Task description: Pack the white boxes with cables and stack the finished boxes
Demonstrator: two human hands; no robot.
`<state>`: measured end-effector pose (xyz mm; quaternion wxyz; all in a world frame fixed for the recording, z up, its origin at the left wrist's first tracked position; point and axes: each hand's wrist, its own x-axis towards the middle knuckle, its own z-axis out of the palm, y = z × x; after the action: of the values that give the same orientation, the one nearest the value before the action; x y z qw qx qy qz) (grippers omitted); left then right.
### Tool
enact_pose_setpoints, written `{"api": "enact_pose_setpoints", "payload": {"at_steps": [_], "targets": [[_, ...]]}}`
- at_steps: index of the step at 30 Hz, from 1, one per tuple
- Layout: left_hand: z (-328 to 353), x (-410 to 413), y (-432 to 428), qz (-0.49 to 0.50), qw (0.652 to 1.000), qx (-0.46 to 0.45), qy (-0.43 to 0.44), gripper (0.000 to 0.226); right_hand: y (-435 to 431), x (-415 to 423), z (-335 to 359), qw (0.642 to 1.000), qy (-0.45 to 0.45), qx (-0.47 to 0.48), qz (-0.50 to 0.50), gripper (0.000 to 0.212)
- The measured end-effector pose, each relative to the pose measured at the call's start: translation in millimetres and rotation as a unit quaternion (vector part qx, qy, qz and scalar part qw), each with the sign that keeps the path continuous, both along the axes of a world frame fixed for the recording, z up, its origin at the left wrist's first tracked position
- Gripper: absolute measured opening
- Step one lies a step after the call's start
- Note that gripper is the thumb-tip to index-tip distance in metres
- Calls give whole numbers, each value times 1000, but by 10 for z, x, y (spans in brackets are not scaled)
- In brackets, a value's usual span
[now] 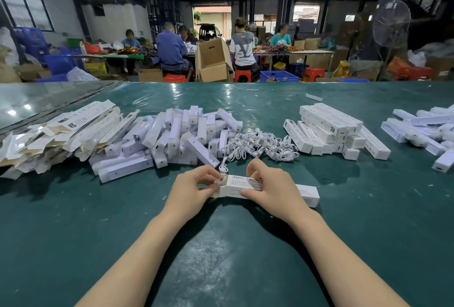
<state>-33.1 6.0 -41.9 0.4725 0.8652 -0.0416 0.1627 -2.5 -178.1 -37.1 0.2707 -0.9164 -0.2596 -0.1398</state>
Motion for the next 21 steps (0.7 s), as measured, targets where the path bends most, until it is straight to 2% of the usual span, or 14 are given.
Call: {"api": "enact_pose_setpoints", "payload": {"at_steps": [3, 8, 14, 21], "targets": [[14, 5, 13, -11, 998, 59, 6, 32, 6, 4, -7, 1000, 1, 3, -1, 32], [15, 44, -29, -14, 989, 149, 6, 23, 21, 3, -35, 1000, -9, -13, 7, 29], [27, 21, 4, 4, 999, 12, 37, 29, 28, 21, -22, 999, -13, -30, 10, 24], [7, 57, -25, -15, 995, 96, 1, 25, 26, 16, -23, 999, -10, -32, 18, 23]]}}
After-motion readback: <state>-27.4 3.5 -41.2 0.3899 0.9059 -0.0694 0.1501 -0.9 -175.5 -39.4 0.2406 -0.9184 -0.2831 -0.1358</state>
